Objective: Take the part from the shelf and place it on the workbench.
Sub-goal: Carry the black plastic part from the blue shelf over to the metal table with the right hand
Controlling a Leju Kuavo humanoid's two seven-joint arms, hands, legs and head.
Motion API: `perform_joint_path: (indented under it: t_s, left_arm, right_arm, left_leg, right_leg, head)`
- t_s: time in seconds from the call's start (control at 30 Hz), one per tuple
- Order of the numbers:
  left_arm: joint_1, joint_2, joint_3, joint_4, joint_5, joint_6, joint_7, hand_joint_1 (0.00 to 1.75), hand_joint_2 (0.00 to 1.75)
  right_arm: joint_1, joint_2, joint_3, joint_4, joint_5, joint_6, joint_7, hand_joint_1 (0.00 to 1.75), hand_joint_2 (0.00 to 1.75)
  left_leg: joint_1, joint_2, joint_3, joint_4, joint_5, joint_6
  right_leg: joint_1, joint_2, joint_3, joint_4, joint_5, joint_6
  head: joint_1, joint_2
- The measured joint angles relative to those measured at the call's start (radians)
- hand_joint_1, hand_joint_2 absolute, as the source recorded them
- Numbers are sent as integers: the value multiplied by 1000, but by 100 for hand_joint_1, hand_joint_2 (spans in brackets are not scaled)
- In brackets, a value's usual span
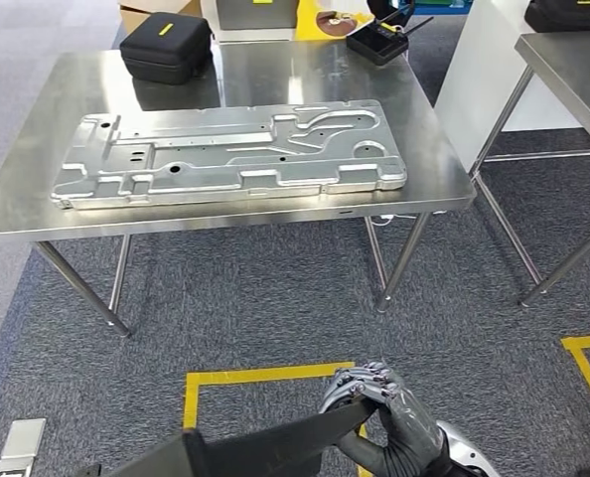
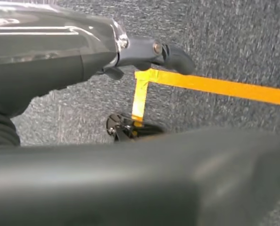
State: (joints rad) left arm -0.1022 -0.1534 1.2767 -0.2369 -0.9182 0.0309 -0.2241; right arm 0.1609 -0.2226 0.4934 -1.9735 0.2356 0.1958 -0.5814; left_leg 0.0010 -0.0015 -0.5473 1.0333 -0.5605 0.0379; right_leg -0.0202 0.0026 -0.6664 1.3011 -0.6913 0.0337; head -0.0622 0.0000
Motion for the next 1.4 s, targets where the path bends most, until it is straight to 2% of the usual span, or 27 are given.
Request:
perform_joint_path:
  t_s: [0.03,0.07,0.13,0.17,0.3,0.37,0.4,0.47,0.5,0.53,0.57,0.63,0.67,0.7,0.77,0.87,0.9,0.97,1.0,1.03,1.07,1.13,1.17,1.2,1.27,1.33,1.4]
  left_arm:
    - [0,0,0,0,0,0,0,0,175]
    - [0,0,0,0,0,0,0,0,175]
    - [0,0,0,0,0,0,0,0,175]
    - [-1,0,0,0,0,0,0,0,175]
    - [-5,0,-1,0,-1,-1,-1,0,175]
    - [-8,-1,-1,0,-2,-1,-1,0,175]
    - [-9,-1,-1,0,-3,-1,-1,0,175]
    - [-7,-1,-1,0,-3,-1,-1,0,175]
    - [-5,-1,-1,0,-3,0,-1,0,175]
    - [-3,-1,-1,0,-3,0,0,0,175]
    - [-2,-1,-1,0,-3,0,0,0,175]
    - [-1,-1,-1,0,-3,1,0,0,175]
    - [-1,0,-1,0,-3,1,0,0,175]
    - [-1,0,-1,0,-3,1,0,0,175]
    - [-1,1,-1,0,-3,2,-1,0,175]
    - [0,1,-1,0,-3,1,-2,0,175]
    - [0,1,-1,0,-3,1,-3,0,175]
    - [0,1,-1,0,-3,0,-3,0,175]
    - [0,1,-1,0,-3,0,-3,0,175]
    - [1,1,-1,0,-3,0,-3,0,175]
    - [1,1,-1,0,-3,0,-3,0,175]
    - [1,1,-1,0,-3,0,-2,0,175]
    - [1,1,-1,0,-3,0,-2,0,175]
    - [1,1,-1,0,-3,0,-2,0,175]
    - [2,2,-1,0,-3,0,-1,0,175]
    - [1,1,-1,0,-3,0,-1,0,175]
    - [-3,1,-1,0,-3,0,-2,0,175]
  right_arm:
    - [1,-2,0,0,0,0,0,175,175]
    - [1,-3,-1,0,0,0,0,175,175]
    - [1,-5,-3,0,0,0,0,175,175]
    - [0,-6,-4,1,0,0,0,175,175]
    - [-7,-7,-11,0,-5,0,0,175,175]
    - [-13,-7,-13,0,-9,1,0,175,175]
    - [-17,-6,-13,1,-10,1,0,175,175]
    - [-21,-6,-13,2,-12,2,1,175,175]
    - [-22,-6,-13,3,-12,2,1,175,175]
    - [-21,-6,-13,5,-14,2,0,175,175]
    - [-21,-5,-13,6,-16,3,0,175,175]
    - [-21,-1,-13,6,-19,3,-3,175,175]
    - [-21,1,-14,6,-18,2,-4,175,175]
    - [-21,3,-14,7,-15,2,-5,175,175]
    - [-21,4,-14,7,-2,0,-4,175,175]
    - [-22,4,-15,6,11,-5,-2,175,175]
    - [-23,3,-16,6,14,-7,-2,175,175]
    - [-22,1,-16,8,21,-10,-2,175,175]
    - [-20,0,-16,8,23,-10,-2,175,175]
    - [-19,-1,-16,9,26,-11,-2,175,175]
    - [-18,-1,-16,9,28,-12,-2,175,175]
    - [-15,-3,-16,11,34,-15,-3,175,175]
    - [-14,-4,-17,13,33,-16,-4,175,175]
    - [-13,-4,-17,14,30,-16,-4,175,175]
    - [-12,-5,-17,14,23,-16,-5,175,175]
    - [-10,-4,-17,13,20,-16,-6,175,175]
    - [-10,-1,-17,11,20,-16,-6,175,175]
  left_leg:
    - [1,0,10,0,-7,-2]
    - [3,0,22,0,-15,-5]
    - [4,-1,43,2,-33,-14]
    - [4,-1,49,2,-41,-20]
    - [2,-1,58,-4,-54,-38]
    - [4,-1,41,38,-76,-48]
    - [5,-1,13,90,-97,-52]
    - [7,-1,-69,221,-136,-58]
    - [7,-1,-104,265,-137,-58]
    - [6,-1,-123,274,-117,-56]
    - [6,-1,-124,247,-77,-52]
    - [1,-1,-96,140,9,-37]
    - [-4,-1,-82,98,33,-29]
    - [-8,-2,-72,72,38,-21]
    - [-14,-2,-62,51,21,-12]
    - [-2,-4,-31,11,13,-8]
    - [2,-6,-17,1,13,-6]
    - [3,-12,-1,-5,4,-4]
    - [3,-17,5,-5,-2,-4]
    - [4,-22,13,-5,-9,-5]
    - [5,-29,24,-4,-16,-6]
    - [7,-40,46,-4,-34,-12]
    - [7,-46,53,-2,-42,-17]
    - [6,-49,55,0,-48,-21]
    - [3,-54,54,-2,-54,-29]
    - [3,-46,55,0,-62,-36]
    - [4,-26,28,59,-87,-46]
  right_leg:
    - [0,0,-11,-4,25,3]
    - [-1,-1,-3,-46,67,6]
    - [0,-3,38,-161,144,10]
    - [1,-3,54,-203,158,6]
    - [4,0,69,-233,141,-23]
    - [-1,-1,78,-237,135,-35]
    - [-2,-3,83,-237,131,-39]
    - [-1,-4,92,-237,120,-44]
    - [0,-3,99,-237,115,-45]
    - [0,-2,108,-237,108,-45]
    - [1,-1,119,-237,101,-44]
    - [2,0,142,-239,85,-42]
    - [2,1,148,-241,80,-38]
    - [1,2,151,-243,76,-34]
    - [-1,2,151,-249,73,-22]
    - [1,-3,153,-230,54,-7]
    - [2,-3,135,-189,36,-4]
    - [2,-3,61,-68,-3,1]
    - [2,-3,25,-20,-9,5]
    - [2,-3,2,-3,6,7]
    - [2,-2,-3,-23,41,10]
    - [1,2,26,-131,130,13]
    - [1,5,43,-180,156,13]
    - [2,7,53,-210,163,7]
    - [5,10,59,-227,149,-9]
    - [1,9,65,-232,139,-24]
    - [-3,3,77,-236,130,-35]
  head:
    - [0,0]
    - [0,0]
    - [0,0]
    - [1,0]
    - [0,0]
    - [0,0]
    - [-1,0]
    - [-1,0]
    - [-1,0]
    - [-1,0]
    - [-1,0]
    - [-1,0]
    - [-1,0]
    - [-1,0]
    - [-1,0]
    - [-1,0]
    - [-1,0]
    - [0,0]
    - [0,0]
    - [0,0]
    - [0,0]
    - [0,0]
    - [0,0]
    - [1,0]
    - [1,0]
    - [-1,0]
    - [-3,0]
